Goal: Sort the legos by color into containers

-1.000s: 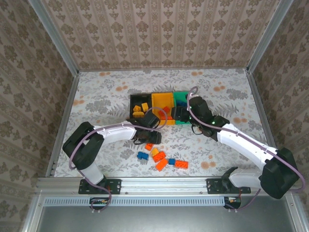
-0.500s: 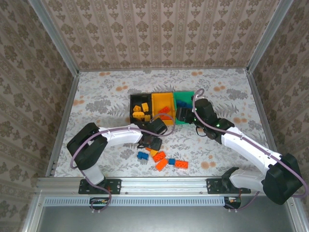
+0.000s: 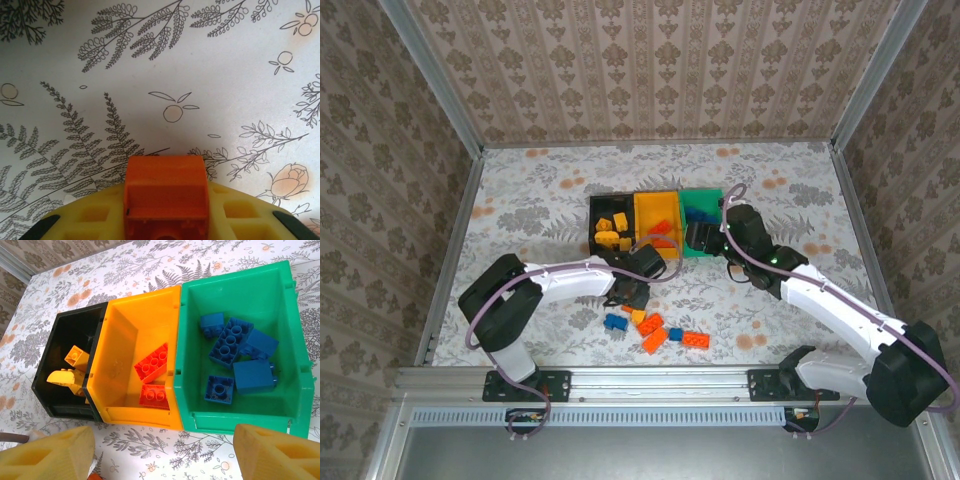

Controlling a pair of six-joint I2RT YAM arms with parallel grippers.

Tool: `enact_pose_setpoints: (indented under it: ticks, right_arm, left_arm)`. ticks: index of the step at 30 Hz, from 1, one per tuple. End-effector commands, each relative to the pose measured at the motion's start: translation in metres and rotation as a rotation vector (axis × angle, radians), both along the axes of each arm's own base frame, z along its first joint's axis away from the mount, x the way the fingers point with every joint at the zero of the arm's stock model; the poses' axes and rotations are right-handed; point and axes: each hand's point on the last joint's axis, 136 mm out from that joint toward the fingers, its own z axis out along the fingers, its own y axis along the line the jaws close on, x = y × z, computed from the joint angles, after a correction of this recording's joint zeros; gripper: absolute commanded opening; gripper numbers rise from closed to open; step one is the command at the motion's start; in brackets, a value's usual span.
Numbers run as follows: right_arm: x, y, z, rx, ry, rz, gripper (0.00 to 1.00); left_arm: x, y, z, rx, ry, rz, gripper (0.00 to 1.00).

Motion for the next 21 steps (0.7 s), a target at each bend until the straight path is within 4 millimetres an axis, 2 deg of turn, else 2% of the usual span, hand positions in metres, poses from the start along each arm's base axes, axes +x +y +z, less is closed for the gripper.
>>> enact_pose_setpoints:
  ticks: [1,8,12,16,21]
  right_arm:
    - [-0.002,-0.006,0.006,0.025,-0.019,-0.022,0.75]
    - [-0.011,-0.017,-0.002,0.030,-0.005,-0.049,0.75]
    - [-0.016,-0.022,-0.011,0.022,0.014,-0.061,0.75]
    - [-0.020,-0.028,-0.019,0.005,0.036,-0.074,0.75]
    - [-0.028,-0.031,-0.024,-0.007,0.057,-0.068,0.75]
  left_arm:
    - [0.019,-0.007,0.043,-0.062,-0.087,-0.010,0.23]
    - [0.067,-0.030,0.128,-0.241,-0.248,-0.021,0.23]
    - [0.104,-0.053,0.154,-0.276,-0.318,-0.040,0.23]
    - [0.140,-0.073,0.150,-0.273,-0.334,-0.038,0.22]
    - [0.175,-0.084,0.130,-0.238,-0.327,-0.015,0.23]
